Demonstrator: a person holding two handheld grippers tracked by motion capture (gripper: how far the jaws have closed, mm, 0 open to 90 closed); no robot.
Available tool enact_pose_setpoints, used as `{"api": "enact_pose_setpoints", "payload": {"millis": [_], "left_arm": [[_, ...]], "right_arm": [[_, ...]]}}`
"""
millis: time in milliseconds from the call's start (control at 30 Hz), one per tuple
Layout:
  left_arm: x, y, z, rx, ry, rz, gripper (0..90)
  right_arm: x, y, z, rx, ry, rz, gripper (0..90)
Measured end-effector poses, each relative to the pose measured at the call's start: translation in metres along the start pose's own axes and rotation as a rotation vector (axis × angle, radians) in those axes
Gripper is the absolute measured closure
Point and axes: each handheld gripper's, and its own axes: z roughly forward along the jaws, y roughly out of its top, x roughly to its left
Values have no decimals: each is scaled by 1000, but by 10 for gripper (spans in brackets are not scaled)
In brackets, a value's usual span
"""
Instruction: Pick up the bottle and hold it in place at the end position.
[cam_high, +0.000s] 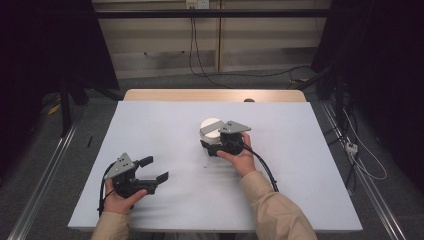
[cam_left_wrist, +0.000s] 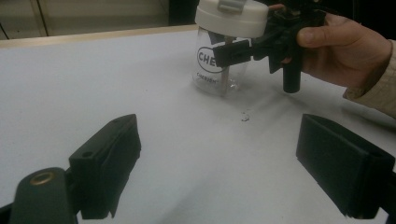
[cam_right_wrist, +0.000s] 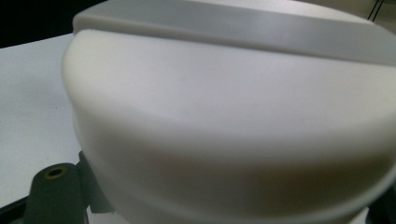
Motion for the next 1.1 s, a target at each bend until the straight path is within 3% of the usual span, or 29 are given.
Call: {"api": "enact_pose_setpoints", "payload": {"millis": [200,500,900,1100], "left_arm": [[0,1,2,-4,-3,-10,148],[0,0,3,5,-10,-5,143],[-1,1,1,2,-16,-4,142],[-1,1,0,-5,-16,-14,139]], "right_arm": [[1,0,0,-2,-6,4,185],[4,2,-6,29,-58,24,132],[14,0,-9,48,-98,22,183],[10,1,-14,54,-86,27,180]]}}
